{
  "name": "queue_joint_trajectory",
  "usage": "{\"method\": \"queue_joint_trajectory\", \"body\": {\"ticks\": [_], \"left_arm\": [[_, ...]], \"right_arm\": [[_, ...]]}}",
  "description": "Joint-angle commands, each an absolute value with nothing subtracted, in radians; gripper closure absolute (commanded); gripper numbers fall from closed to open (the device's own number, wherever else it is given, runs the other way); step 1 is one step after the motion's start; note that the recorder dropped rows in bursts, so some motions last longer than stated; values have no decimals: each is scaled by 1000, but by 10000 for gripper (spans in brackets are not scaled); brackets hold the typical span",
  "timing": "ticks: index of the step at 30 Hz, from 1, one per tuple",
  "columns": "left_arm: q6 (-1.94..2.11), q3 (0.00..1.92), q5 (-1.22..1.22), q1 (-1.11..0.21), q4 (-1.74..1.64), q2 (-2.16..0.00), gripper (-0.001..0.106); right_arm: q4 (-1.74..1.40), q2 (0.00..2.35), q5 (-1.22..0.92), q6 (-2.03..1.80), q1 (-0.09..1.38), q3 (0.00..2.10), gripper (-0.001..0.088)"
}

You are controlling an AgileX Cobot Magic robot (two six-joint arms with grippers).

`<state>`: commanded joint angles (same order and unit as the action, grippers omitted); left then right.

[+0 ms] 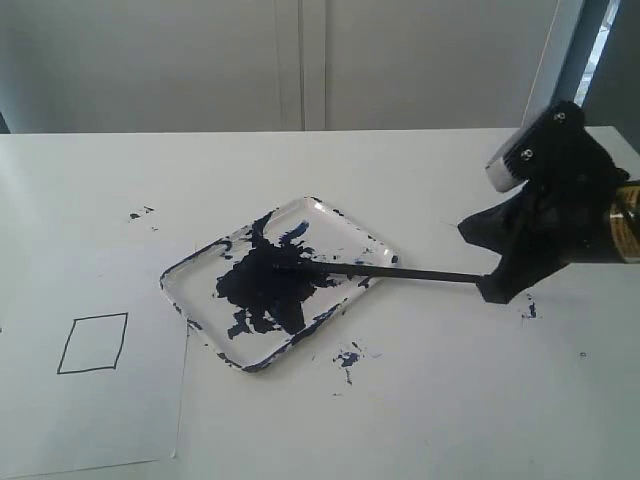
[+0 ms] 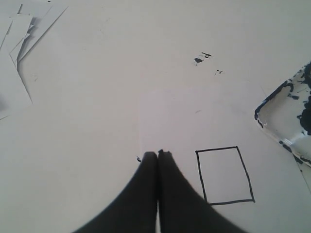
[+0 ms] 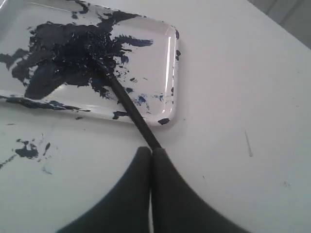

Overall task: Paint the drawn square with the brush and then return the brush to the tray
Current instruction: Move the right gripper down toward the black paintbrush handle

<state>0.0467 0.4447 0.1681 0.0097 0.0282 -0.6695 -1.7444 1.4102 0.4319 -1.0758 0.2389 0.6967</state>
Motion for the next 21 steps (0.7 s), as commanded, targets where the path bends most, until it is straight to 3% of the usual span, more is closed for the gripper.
{"method": "queue_joint_trajectory", "body": {"ticks": [21], "left_arm": [[47, 445, 172, 10, 28, -699, 1053]], "right_arm": [[-1744, 1597, 276, -1018, 322, 697, 868]]}}
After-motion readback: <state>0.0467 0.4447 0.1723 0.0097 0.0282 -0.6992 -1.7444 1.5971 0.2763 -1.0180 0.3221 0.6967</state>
